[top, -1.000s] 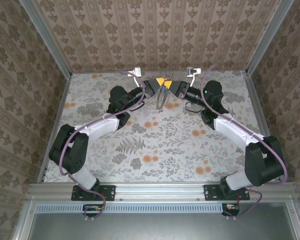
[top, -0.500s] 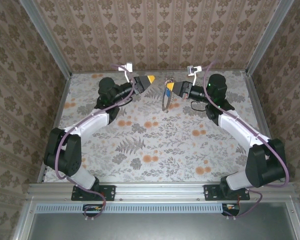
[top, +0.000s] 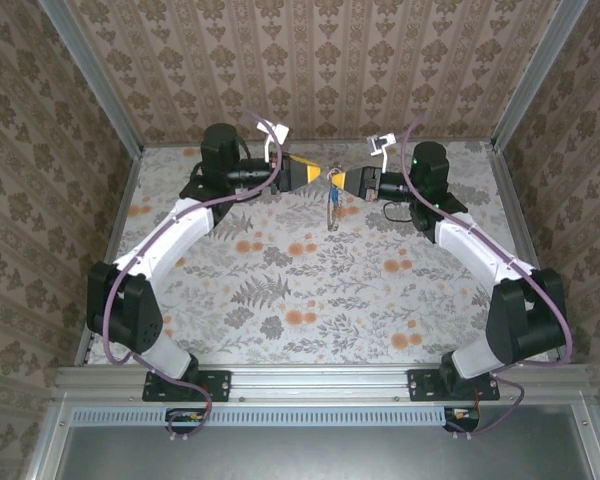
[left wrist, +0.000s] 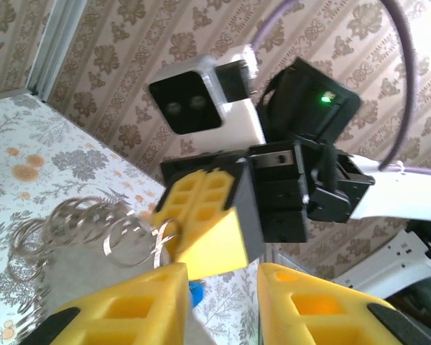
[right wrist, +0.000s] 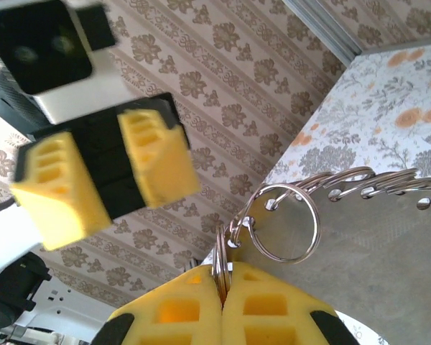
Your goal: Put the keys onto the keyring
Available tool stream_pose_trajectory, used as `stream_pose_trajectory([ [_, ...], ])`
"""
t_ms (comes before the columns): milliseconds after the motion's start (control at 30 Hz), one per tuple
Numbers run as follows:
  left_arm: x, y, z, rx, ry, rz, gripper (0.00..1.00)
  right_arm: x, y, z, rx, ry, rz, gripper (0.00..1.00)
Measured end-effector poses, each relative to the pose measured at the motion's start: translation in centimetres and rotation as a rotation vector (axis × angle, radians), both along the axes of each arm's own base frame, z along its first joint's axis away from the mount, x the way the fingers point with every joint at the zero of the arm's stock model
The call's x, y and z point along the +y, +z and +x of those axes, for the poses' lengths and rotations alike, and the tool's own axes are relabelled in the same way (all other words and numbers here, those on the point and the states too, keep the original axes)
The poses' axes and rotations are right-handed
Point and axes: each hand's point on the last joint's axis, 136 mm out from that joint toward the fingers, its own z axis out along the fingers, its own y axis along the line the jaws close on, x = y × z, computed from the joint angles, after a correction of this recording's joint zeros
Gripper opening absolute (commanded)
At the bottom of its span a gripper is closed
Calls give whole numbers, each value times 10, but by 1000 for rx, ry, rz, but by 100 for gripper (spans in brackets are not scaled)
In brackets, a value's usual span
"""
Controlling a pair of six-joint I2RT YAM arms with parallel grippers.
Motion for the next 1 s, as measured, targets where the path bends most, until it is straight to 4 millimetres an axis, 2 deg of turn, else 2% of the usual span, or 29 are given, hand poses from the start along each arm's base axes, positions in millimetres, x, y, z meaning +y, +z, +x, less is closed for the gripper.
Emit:
stream_pose_trajectory([
  [167,-5,2,1,-17,-56,6,30,1,-8,1,31,7,-7,0],
  [467,-22,-29,1,66,-148,37,28,1,-19,6,61,11,-12,0],
  [800,-27,-28,-1,62,-181,34,28,2,-27,8,97,18,-8,0],
  [1000,-29,-39,5,87,-178,45,26,2,-27,8,108,20,-3,0],
])
